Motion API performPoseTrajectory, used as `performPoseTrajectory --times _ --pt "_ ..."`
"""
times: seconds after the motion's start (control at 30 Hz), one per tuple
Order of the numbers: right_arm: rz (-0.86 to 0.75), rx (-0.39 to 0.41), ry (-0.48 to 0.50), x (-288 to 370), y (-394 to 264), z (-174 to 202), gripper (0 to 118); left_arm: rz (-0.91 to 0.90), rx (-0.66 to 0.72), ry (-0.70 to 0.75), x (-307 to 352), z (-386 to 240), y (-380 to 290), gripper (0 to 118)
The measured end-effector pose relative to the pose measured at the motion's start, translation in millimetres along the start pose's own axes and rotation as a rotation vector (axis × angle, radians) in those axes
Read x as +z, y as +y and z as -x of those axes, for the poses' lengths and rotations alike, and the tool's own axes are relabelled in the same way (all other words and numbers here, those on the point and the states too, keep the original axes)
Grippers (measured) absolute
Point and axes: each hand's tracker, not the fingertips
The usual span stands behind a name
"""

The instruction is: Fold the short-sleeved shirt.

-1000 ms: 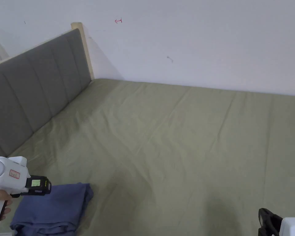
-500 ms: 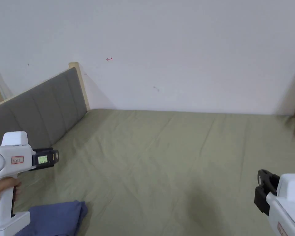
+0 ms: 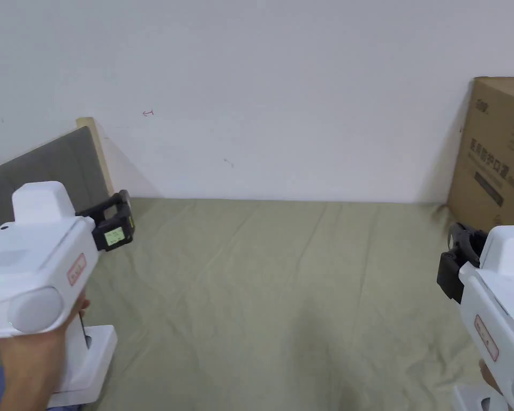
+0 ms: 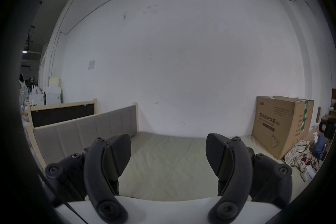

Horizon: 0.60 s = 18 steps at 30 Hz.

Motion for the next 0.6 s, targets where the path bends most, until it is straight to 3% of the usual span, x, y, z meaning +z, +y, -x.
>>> performPoseTrajectory --times 0.1,0.2,0.23,0.27,0.37,0.6 --pt "-0.016 0.009 -0.016 7.5 2.9 -7.6 0 -0.037 -0.038 -0.032 10.5 -34.3 -9.0 79" --pt "-0.022 0.021 -0.035 12.6 3.7 -12.9 0 -0.046 -0.073 -0.069 18.6 -63.6 -18.3 25" --pt "-0.025 0.014 -0.035 14.0 3.2 -15.5 0 -0.048 -0.083 -0.096 20.7 -73.1 -22.9 12" --pt "-0.024 0.010 -0.035 15.0 3.2 -16.9 0 -0.048 -0.091 -0.135 20.2 -79.1 -27.3 7" --pt "-0.022 0.025 -0.044 15.7 2.5 -17.4 0 -0.037 -0.081 -0.185 22.4 -96.2 -36.0 0" --pt "-0.019 0.019 -0.049 16.8 0.5 -18.5 0 -0.023 -0.053 -0.235 17.7 -114.4 -44.8 0"
